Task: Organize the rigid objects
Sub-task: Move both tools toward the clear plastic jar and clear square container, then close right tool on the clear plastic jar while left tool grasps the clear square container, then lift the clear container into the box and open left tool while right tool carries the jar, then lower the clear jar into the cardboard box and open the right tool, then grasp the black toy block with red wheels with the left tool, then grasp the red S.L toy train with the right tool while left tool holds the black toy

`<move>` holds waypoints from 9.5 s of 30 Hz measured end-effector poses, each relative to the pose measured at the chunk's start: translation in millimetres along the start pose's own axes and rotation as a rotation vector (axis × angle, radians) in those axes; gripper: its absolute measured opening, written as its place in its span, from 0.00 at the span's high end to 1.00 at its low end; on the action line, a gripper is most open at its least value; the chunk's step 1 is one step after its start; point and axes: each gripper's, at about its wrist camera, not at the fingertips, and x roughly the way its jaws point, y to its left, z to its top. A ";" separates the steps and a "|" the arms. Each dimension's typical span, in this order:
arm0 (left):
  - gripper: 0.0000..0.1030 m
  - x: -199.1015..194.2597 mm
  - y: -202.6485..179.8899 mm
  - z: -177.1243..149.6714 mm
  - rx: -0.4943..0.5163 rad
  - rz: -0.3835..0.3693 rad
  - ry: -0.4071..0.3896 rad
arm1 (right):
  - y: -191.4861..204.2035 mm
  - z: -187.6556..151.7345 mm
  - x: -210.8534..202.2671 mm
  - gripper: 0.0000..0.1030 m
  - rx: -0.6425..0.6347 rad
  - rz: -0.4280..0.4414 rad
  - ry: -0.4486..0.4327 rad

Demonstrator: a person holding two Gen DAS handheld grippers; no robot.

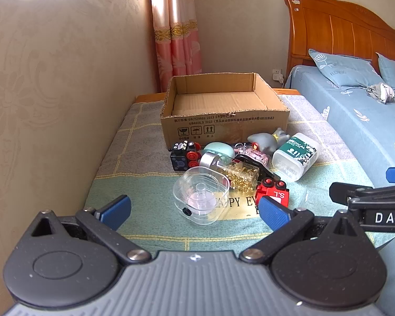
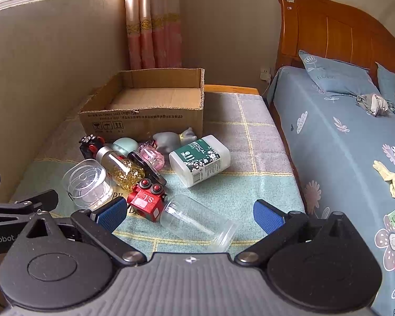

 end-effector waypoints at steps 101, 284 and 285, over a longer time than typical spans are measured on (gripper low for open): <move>0.01 151.2 16.9 2.6 0.216 -0.252 0.138 | -27.1 -2.2 122.4 0.00 0.014 -0.004 0.291; 0.52 196.2 60.4 28.5 0.091 -0.190 0.048 | -4.7 -26.7 139.0 0.00 -0.275 0.221 0.099; 0.52 194.3 61.8 27.8 0.087 -0.187 0.051 | -1.7 -26.6 139.1 0.00 -0.290 0.234 0.098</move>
